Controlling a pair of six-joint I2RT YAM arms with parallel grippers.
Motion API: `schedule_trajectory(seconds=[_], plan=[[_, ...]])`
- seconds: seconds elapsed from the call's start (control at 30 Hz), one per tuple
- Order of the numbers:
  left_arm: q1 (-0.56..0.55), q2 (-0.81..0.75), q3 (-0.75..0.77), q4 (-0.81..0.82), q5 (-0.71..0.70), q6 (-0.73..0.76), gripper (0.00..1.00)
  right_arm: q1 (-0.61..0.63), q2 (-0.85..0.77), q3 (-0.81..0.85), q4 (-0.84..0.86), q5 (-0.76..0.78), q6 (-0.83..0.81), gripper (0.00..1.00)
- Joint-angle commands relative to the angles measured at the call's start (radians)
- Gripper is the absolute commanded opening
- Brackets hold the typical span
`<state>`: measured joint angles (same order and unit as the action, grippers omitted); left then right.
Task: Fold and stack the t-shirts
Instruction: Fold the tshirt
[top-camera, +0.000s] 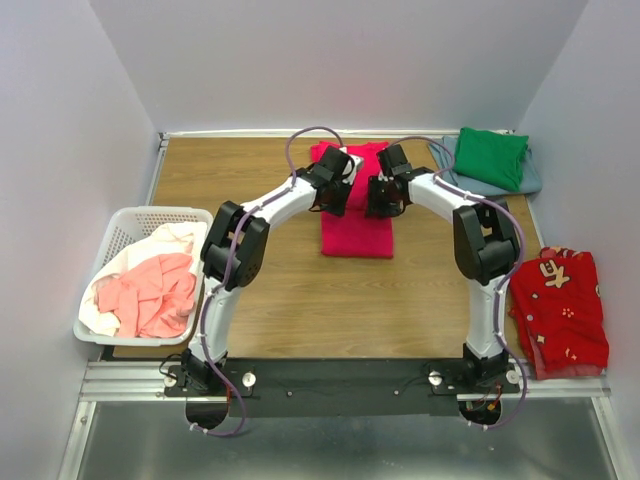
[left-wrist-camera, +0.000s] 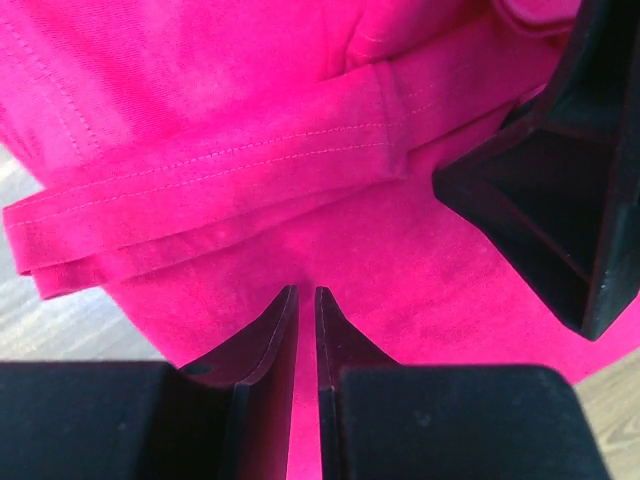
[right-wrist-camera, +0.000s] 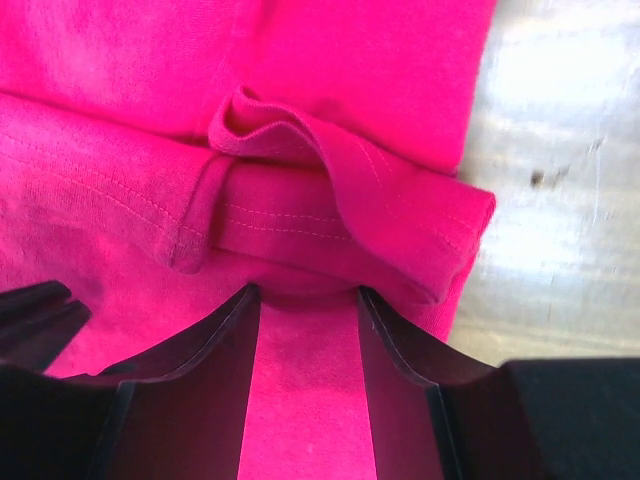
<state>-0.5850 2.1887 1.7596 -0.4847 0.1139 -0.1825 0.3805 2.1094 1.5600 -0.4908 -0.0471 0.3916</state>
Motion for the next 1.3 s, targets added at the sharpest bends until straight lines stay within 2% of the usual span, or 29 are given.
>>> schedule_trajectory(seconds=[0.0, 0.17, 0.5, 0.87, 1.27], plan=[[-0.004, 0.062, 0.122, -0.031, -0.045, 0.017, 0.20, 0.003, 0.060, 0.064, -0.009, 0.073, 0.003, 0.52], [0.007, 0.155, 0.253, -0.063, -0.063, 0.015, 0.20, 0.003, 0.063, 0.097, -0.017, 0.095, -0.008, 0.52], [0.028, 0.189, 0.224, -0.048, -0.083, 0.005, 0.20, 0.003, 0.031, 0.130, -0.038, 0.121, -0.022, 0.52], [0.030, 0.060, 0.172, -0.029, -0.085, 0.005, 0.19, 0.003, 0.080, 0.159, -0.042, 0.151, -0.026, 0.52], [0.030, -0.090, 0.063, -0.035, -0.066, 0.020, 0.19, -0.005, 0.262, 0.434, -0.040, 0.205, -0.059, 0.52]])
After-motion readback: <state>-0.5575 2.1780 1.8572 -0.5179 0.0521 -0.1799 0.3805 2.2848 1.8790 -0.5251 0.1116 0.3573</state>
